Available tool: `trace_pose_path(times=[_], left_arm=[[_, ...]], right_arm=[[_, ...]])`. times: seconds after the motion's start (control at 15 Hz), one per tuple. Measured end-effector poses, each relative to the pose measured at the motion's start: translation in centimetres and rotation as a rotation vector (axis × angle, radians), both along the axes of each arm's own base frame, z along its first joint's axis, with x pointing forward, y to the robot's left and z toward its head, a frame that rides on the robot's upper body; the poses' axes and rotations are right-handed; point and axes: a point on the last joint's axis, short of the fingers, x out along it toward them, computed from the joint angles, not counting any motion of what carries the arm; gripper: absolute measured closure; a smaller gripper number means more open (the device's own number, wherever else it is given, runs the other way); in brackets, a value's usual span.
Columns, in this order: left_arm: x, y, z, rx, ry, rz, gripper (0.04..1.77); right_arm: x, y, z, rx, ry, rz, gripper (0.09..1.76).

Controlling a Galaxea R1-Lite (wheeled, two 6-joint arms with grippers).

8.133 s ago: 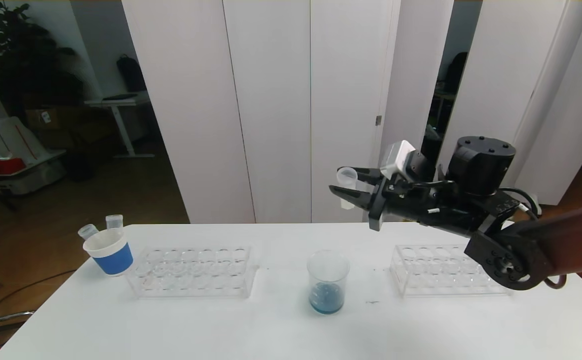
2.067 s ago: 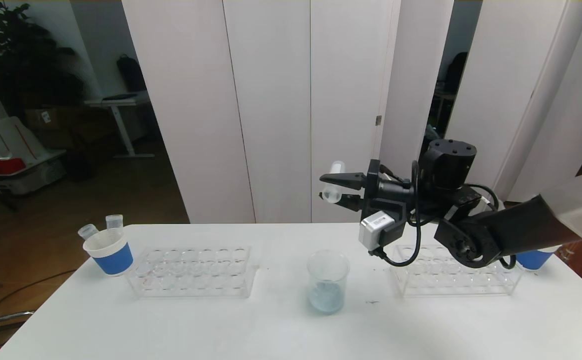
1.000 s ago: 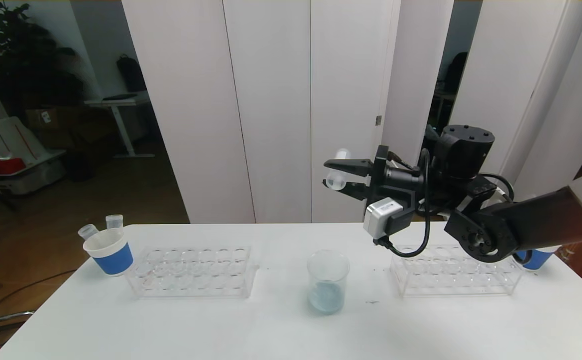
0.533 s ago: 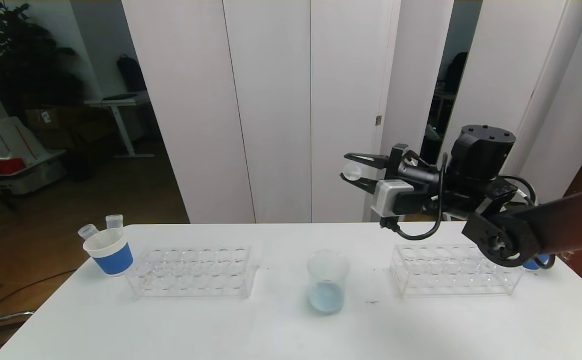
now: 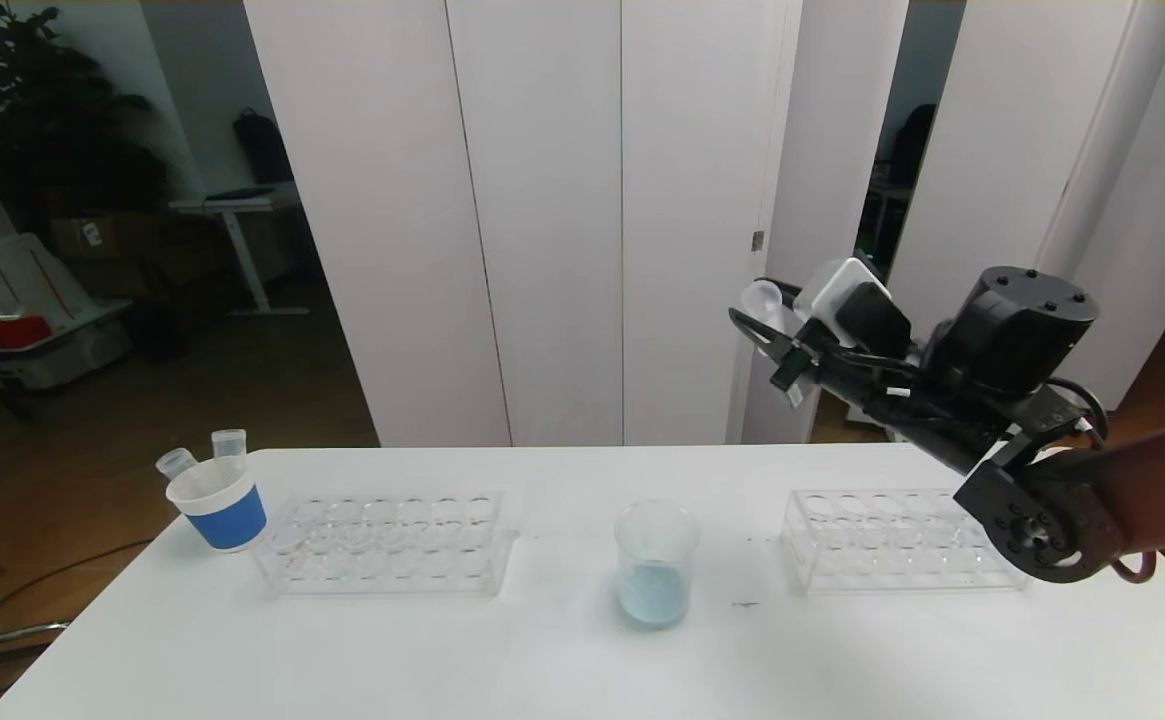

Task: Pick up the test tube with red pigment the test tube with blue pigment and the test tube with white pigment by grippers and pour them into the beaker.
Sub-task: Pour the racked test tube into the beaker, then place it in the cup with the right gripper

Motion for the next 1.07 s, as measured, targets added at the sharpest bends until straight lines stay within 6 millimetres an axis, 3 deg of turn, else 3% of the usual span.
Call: trace_pose_path(times=[0.47,1.07], left_arm=[[0.0,0.0,0.0,0.000,0.000,0.000,0.06],[0.0,0.0,0.0,0.000,0.000,0.000,0.06]], right_arm=[[-1.6,-0.3,-1.7,0.377,0.246,-0.111,1.28],[-5.0,-2.4,-3.7,0.662,0.411,-0.257,1.28]])
